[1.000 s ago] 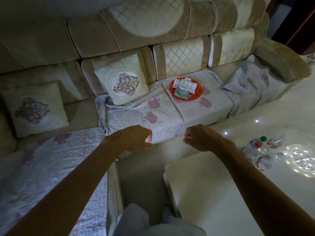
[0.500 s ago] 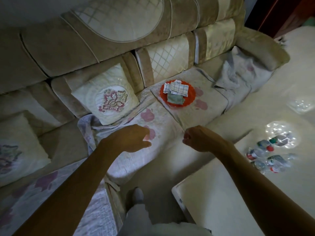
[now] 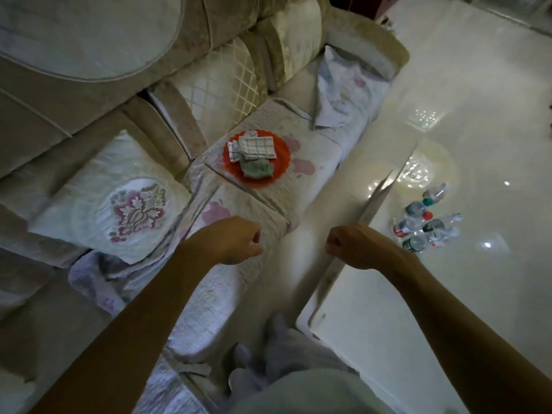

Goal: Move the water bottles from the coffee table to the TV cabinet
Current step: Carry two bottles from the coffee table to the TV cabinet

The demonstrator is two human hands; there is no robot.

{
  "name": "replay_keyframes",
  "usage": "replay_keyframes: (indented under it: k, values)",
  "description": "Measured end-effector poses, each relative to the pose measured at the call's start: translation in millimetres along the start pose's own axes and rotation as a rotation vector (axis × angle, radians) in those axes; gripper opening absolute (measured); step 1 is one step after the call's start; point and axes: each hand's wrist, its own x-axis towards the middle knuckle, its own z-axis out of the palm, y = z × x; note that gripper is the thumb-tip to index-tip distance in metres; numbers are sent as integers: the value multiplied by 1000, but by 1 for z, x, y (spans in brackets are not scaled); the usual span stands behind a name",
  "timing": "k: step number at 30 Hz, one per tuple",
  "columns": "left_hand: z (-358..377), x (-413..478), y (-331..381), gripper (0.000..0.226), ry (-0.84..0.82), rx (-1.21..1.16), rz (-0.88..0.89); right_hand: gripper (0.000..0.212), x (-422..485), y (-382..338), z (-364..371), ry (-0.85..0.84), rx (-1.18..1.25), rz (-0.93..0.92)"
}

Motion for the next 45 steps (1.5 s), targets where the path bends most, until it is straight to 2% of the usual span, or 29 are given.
replay_keyframes:
  k: [14,20,25,31,37,45]
  values:
    - [-87,141,81,34,-123,260,187,32,54,97,-43,98,198,232]
    - [-117,208,137,37,-75,308,274,29,67,144,-77,163,326,306]
    - [-138,260,157,37,-51,345,322,31,85,170,-90,204,401,367]
    - [-154,341,169,32,-155,453,418,28,112,196,-99,200,504,527]
    - [-157,399,198,21,-289,422,634,33,114,224,-105,184,586,725]
    - [-149,442,257,28,-378,517,815,31,91,249,-99,222,715,910]
